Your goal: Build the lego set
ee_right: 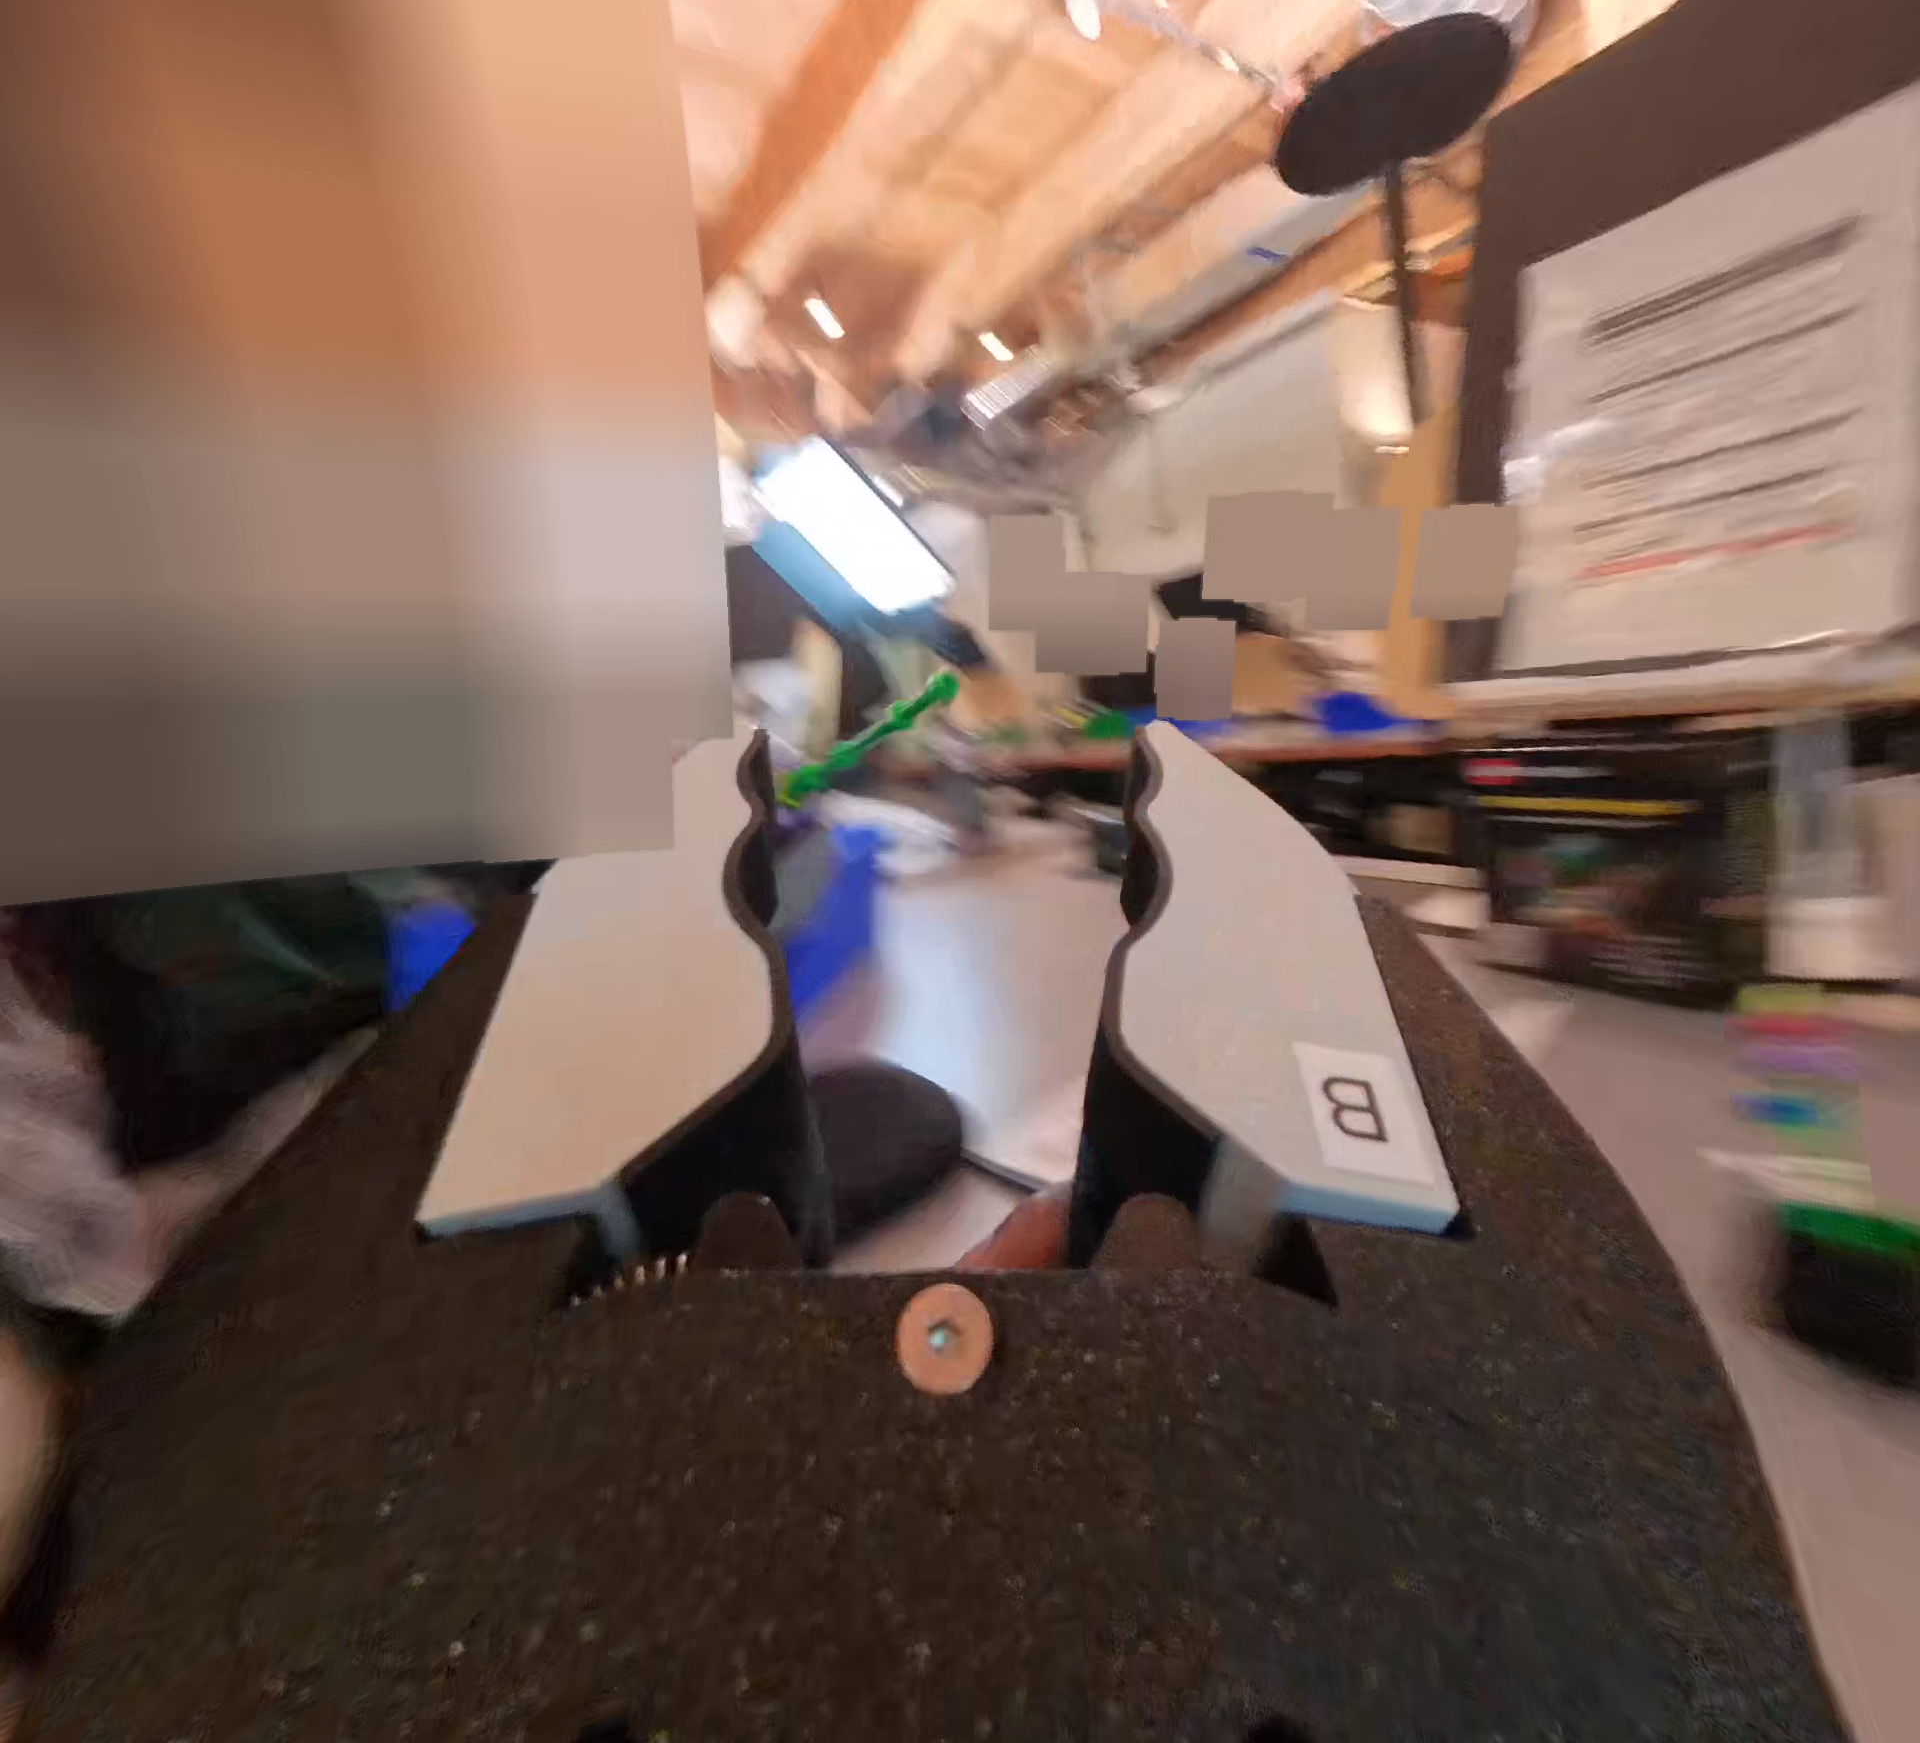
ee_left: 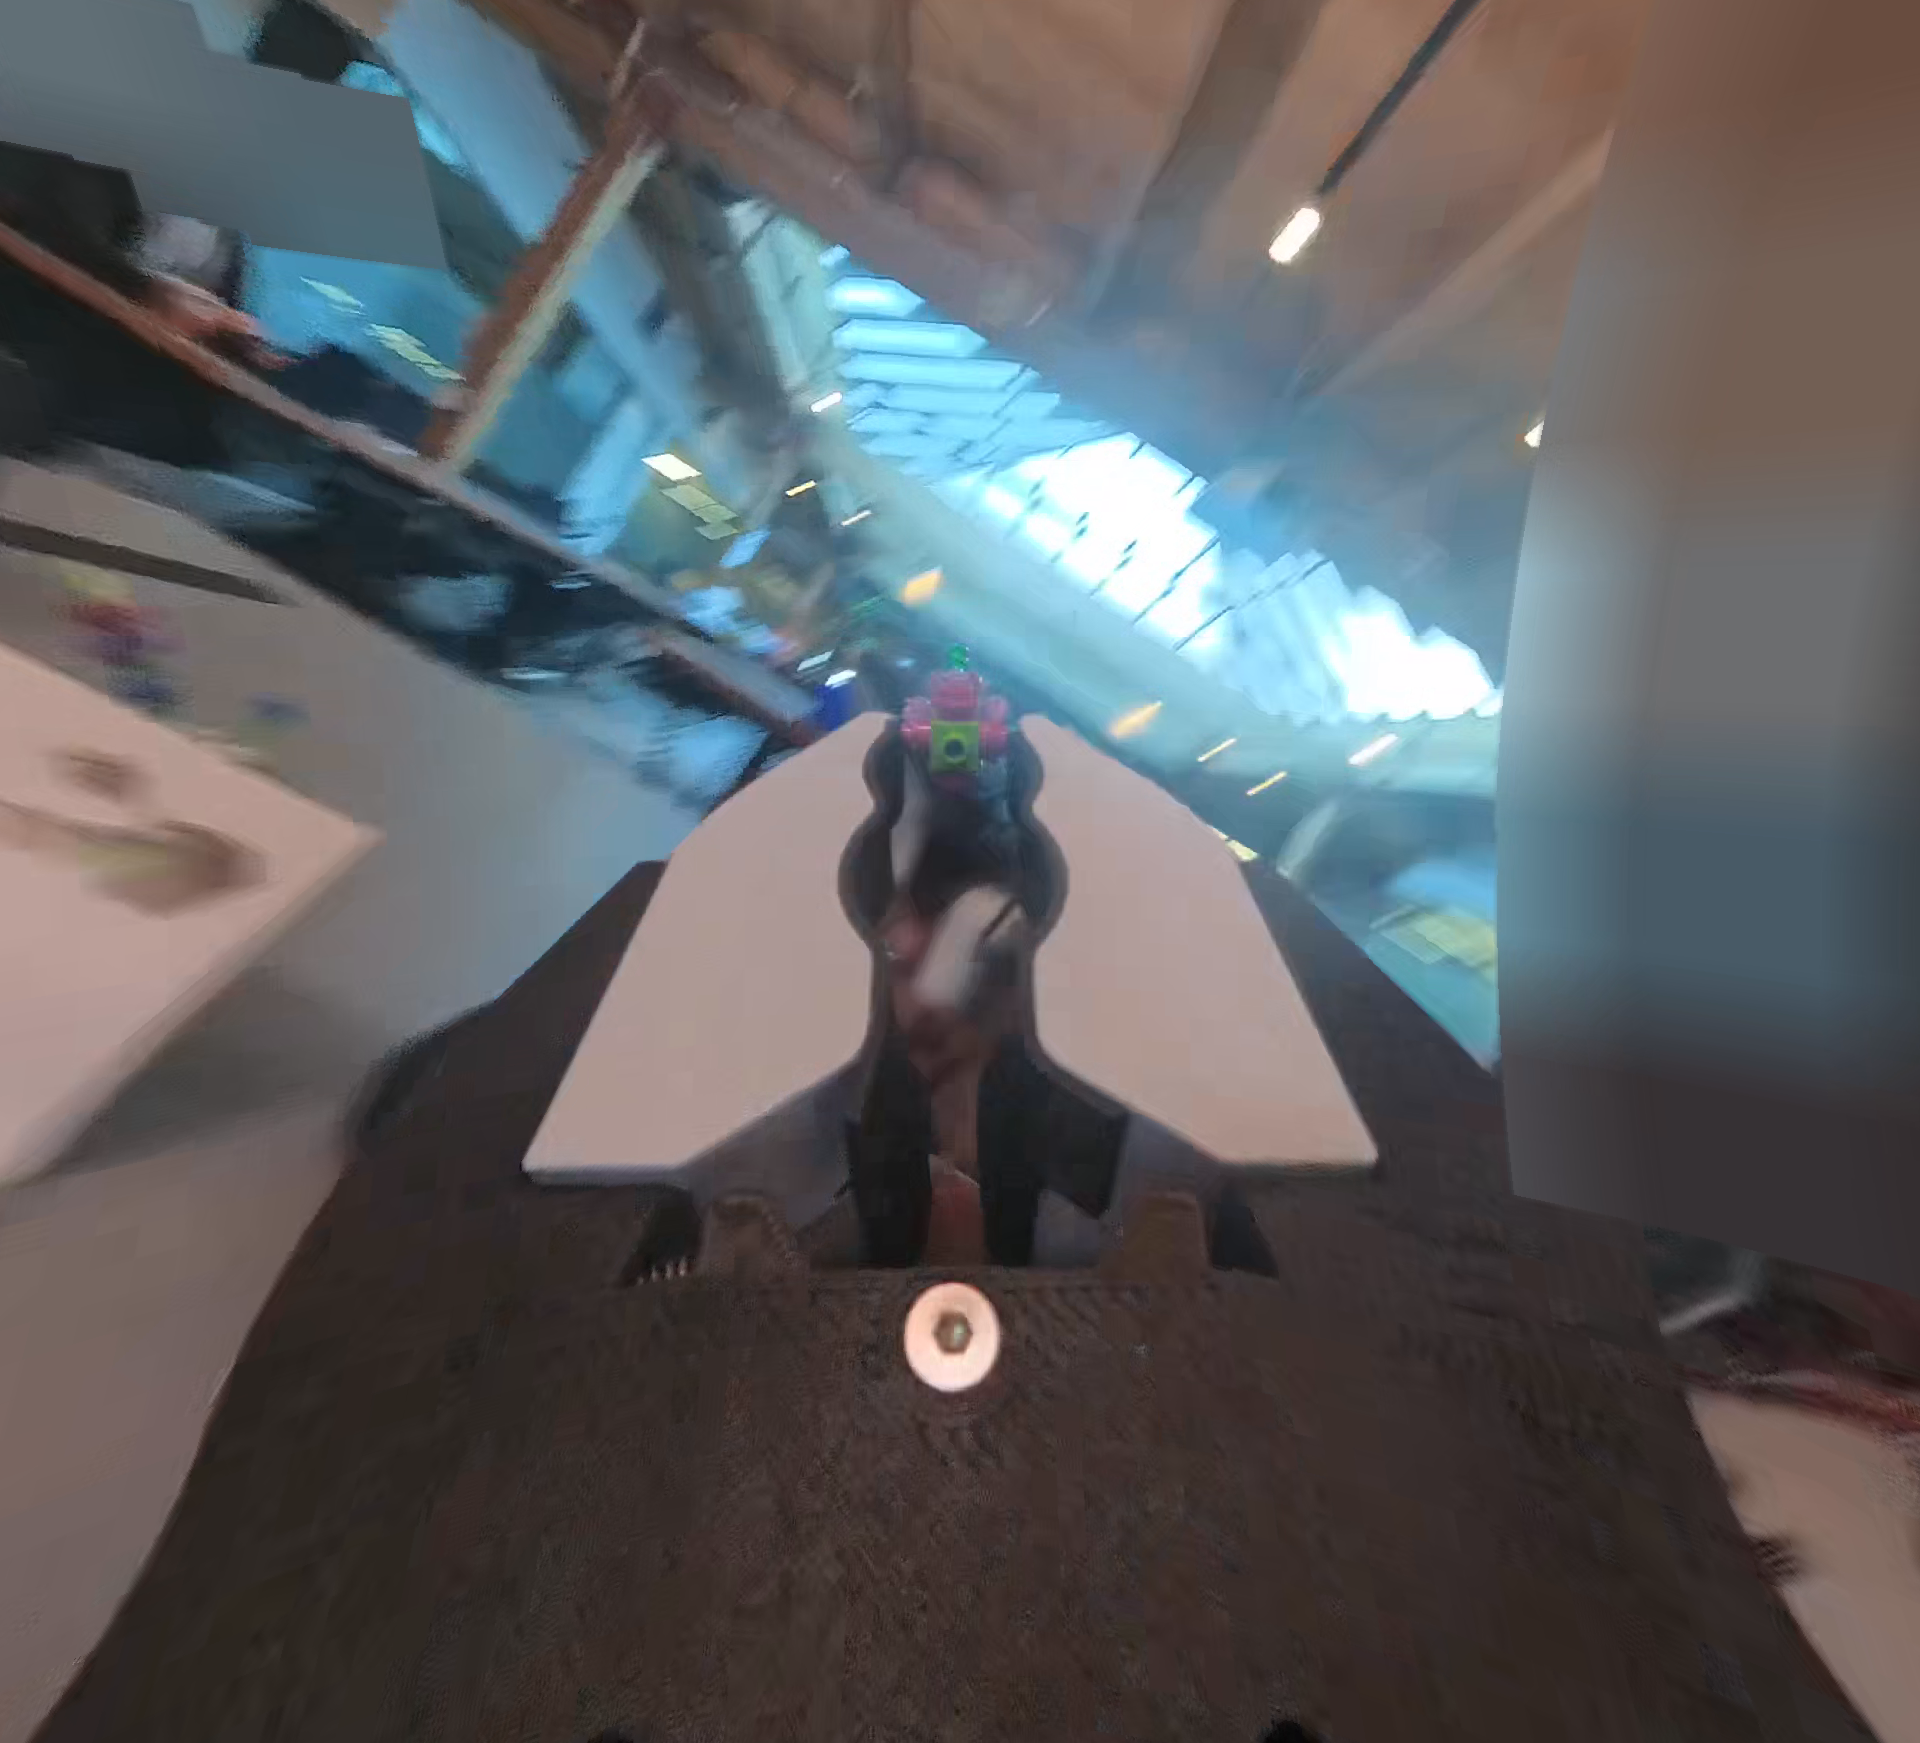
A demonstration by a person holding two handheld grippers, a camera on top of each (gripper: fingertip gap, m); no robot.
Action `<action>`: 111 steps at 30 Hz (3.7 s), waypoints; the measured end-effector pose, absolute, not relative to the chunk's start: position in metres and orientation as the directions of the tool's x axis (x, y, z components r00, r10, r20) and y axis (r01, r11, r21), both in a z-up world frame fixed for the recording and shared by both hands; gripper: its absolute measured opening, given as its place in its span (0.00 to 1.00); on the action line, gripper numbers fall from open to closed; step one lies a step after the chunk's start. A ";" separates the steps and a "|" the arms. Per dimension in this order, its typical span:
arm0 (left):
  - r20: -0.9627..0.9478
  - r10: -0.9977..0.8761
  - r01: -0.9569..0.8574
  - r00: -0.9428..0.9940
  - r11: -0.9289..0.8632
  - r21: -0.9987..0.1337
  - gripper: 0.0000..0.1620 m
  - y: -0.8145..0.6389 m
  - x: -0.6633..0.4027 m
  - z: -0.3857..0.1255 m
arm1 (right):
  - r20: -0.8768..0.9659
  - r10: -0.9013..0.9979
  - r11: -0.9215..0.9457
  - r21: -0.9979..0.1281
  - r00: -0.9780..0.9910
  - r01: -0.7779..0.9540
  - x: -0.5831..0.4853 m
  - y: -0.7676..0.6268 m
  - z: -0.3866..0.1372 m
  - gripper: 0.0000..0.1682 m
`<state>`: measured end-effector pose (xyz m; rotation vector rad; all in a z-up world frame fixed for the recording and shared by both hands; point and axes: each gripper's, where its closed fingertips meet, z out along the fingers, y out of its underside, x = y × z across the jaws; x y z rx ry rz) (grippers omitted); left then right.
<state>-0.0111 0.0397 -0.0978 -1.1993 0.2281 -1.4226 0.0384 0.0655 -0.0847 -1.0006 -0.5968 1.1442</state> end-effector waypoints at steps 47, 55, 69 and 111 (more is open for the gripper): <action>0.408 -0.678 0.633 0.612 0.110 -0.767 0.40 0.045 -0.085 -0.097 | -0.168 0.694 -0.098 -0.985 0.700 -0.140 0.067 0.280 -0.167 0.01; 0.416 -0.676 0.640 0.608 0.107 -0.761 0.38 0.047 -0.086 -0.100 | -0.133 0.653 -0.166 -0.986 0.746 -0.030 0.067 0.297 -0.193 0.02; 0.390 -0.670 0.609 0.632 0.118 -0.784 0.37 0.047 -0.083 -0.101 | -0.138 0.635 -0.307 -0.948 0.760 0.085 0.066 0.297 -0.217 0.02; 0.406 -0.668 0.606 0.624 0.086 -0.791 0.37 0.053 -0.083 -0.108 | 0.227 0.819 -0.208 -0.738 0.527 0.642 0.051 0.284 -0.187 0.26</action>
